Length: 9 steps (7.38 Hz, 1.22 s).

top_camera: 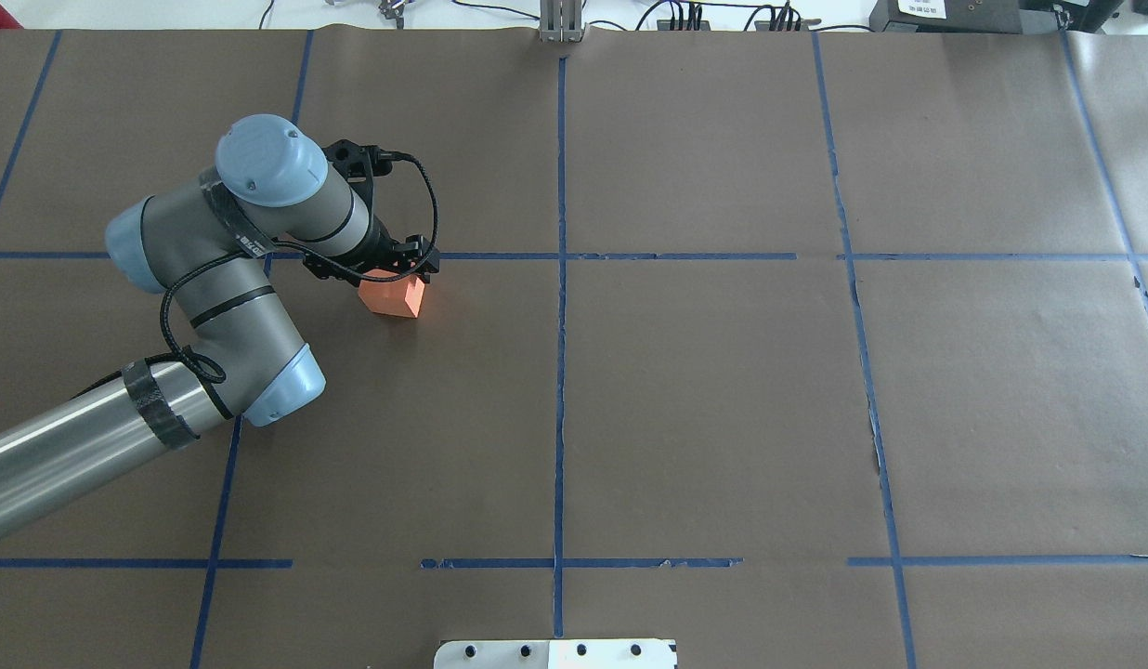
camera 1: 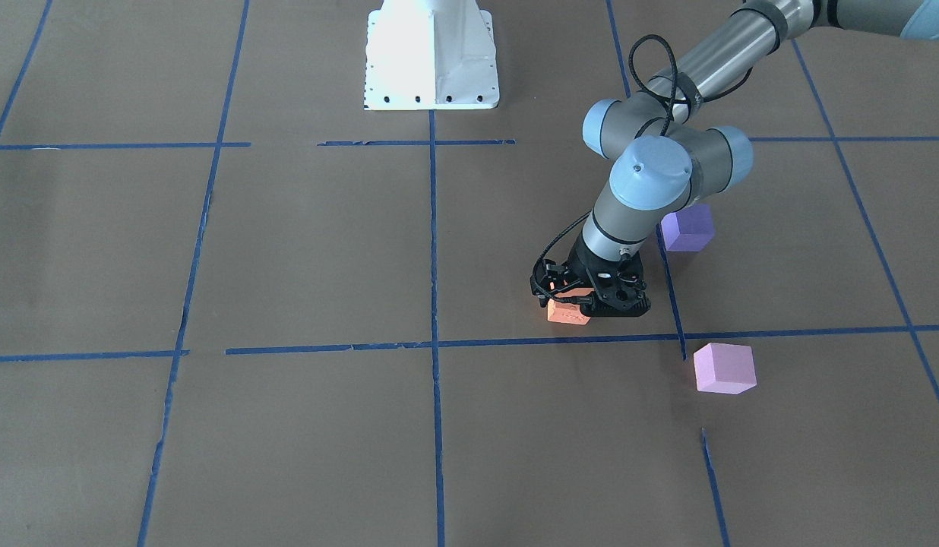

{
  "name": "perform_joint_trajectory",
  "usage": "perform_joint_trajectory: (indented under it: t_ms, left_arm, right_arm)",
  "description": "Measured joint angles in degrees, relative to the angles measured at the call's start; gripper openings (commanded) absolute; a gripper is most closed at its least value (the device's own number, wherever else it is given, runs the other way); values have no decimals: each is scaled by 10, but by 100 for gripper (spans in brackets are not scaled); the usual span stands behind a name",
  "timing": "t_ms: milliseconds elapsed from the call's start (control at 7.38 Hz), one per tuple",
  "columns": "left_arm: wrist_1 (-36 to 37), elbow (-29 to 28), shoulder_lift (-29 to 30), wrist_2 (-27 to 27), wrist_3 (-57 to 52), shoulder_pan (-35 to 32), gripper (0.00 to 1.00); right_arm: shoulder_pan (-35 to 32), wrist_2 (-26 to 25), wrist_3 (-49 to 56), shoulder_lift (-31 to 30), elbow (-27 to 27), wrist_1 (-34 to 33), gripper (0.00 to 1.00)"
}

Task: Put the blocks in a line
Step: 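Carry the orange cube with the left gripper between pink and purple cubes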

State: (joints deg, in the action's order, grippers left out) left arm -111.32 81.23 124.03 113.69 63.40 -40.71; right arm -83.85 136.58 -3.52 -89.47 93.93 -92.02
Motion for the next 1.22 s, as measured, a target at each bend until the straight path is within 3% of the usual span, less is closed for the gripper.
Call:
perform_joint_trajectory:
  t_ms: [136, 407, 949, 1220]
  left_arm:
    - [0, -3, 0, -2, -3, 2, 31]
    - [7, -1, 1, 6, -7, 2, 17]
    - [104, 90, -76, 69, -103, -63, 16]
    - [120, 97, -124, 74, -157, -101, 16]
  right_arm:
    - [0, 0, 0, 0, 0, 0, 100]
    - [0, 0, 0, 0, 0, 0, 100]
    - [0, 0, 0, 0, 0, 0, 100]
    - [0, 0, 0, 0, 0, 0, 100]
